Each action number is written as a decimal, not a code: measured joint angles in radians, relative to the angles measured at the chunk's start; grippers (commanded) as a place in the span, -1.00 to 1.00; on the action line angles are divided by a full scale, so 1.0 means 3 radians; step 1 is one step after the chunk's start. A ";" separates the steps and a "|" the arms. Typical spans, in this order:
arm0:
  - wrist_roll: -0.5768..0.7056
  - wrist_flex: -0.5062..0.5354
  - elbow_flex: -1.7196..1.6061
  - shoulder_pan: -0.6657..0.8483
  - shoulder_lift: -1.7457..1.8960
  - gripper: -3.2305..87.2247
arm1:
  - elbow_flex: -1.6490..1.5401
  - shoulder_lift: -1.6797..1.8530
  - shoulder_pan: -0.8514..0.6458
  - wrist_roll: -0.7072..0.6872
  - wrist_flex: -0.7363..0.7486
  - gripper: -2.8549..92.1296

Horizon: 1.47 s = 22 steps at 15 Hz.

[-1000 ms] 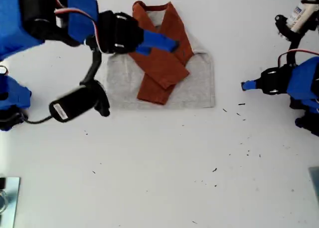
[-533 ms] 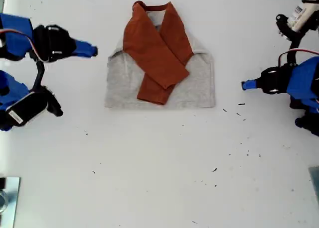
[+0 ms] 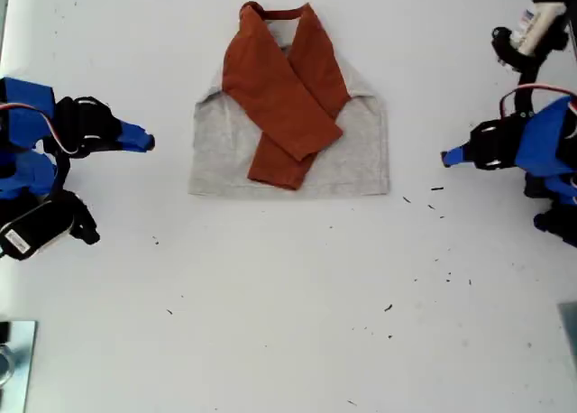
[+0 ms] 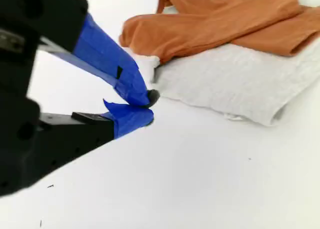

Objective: Fold t shirt

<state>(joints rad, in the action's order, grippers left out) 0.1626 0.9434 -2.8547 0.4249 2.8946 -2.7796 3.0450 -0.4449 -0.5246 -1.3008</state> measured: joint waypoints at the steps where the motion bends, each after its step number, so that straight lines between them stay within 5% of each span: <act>1: -0.0010 0.0230 0.0608 -0.0179 -0.0603 -0.73 | 0.0695 -0.0721 0.0066 0.0026 -0.0087 -0.34; 4: 0.0020 0.0532 0.2091 -0.0557 -0.1943 -0.32 | 0.2710 -0.2771 0.0378 0.0143 -0.0649 -0.11; 11: 0.0276 0.0291 0.2562 -0.0552 -0.3697 -0.28 | 0.3569 -0.4546 0.0603 0.0235 -0.0322 -0.15; 14: 0.0271 0.0118 0.2628 -0.0424 -0.4203 -0.45 | 0.3584 -0.4985 0.0603 0.0220 0.0020 -0.66; 16: 0.0276 0.0041 0.2669 -0.0399 -0.4357 -0.84 | 0.3671 -0.5164 0.0583 0.0184 0.0343 -0.87; 22: 0.0179 -0.0128 0.2843 -0.0736 -0.4362 -0.94 | 0.3630 -0.4985 0.0793 0.0112 0.0383 -0.87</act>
<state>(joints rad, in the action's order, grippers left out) 0.2163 0.9050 -2.0018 0.2040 1.5861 -1.6904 1.5493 -0.2071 -0.4909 -1.1858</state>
